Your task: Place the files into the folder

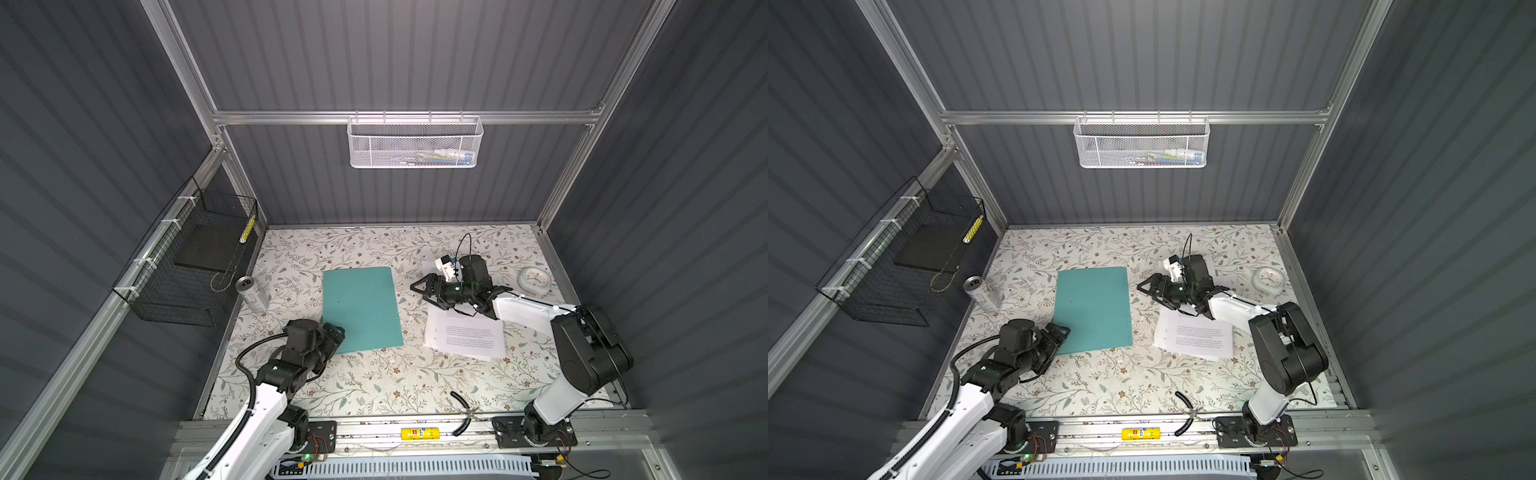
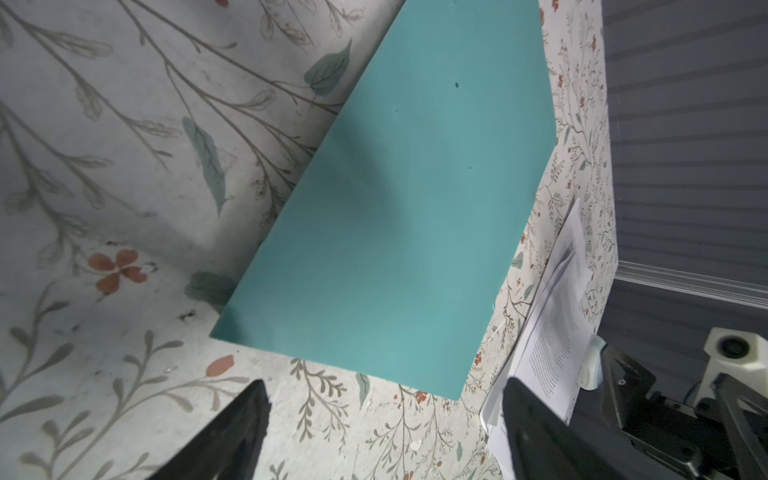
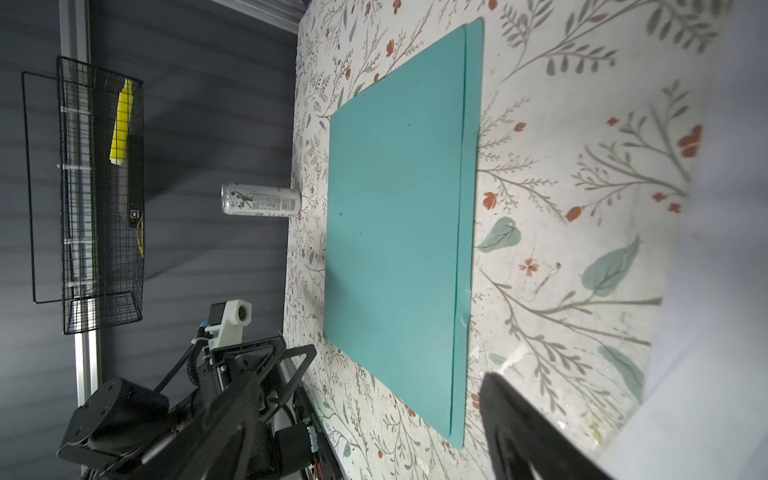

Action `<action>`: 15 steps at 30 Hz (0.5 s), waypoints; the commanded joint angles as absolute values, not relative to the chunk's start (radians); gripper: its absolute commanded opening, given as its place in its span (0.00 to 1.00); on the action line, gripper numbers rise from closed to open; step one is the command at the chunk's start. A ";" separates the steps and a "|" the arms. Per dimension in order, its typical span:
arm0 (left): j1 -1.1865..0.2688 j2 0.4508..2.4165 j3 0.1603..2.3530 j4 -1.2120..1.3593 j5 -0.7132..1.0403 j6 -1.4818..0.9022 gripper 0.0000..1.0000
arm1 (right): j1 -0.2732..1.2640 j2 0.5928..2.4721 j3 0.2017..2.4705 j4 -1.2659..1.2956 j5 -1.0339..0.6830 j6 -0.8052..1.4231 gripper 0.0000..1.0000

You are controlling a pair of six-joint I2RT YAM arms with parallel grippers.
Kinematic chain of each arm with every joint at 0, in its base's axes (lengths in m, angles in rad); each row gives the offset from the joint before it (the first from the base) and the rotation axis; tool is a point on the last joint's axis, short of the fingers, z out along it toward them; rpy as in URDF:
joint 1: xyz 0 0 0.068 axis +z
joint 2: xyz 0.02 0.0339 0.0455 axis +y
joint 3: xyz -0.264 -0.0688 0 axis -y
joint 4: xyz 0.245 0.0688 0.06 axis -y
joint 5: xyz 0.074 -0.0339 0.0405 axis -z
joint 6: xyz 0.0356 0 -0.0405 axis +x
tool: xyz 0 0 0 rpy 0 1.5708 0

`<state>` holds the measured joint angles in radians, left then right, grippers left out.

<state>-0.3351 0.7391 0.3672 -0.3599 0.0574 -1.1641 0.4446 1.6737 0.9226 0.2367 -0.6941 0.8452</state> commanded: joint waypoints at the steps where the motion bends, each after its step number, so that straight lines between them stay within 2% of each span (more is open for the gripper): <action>1: -0.348 0.759 0.358 -0.292 0.075 -1.164 0.88 | 0.456 1.696 0.963 0.268 -0.734 0.853 0.84; 15: -0.380 0.789 0.273 -0.190 0.039 -1.207 0.85 | 0.475 1.753 0.963 0.317 -0.762 0.899 0.82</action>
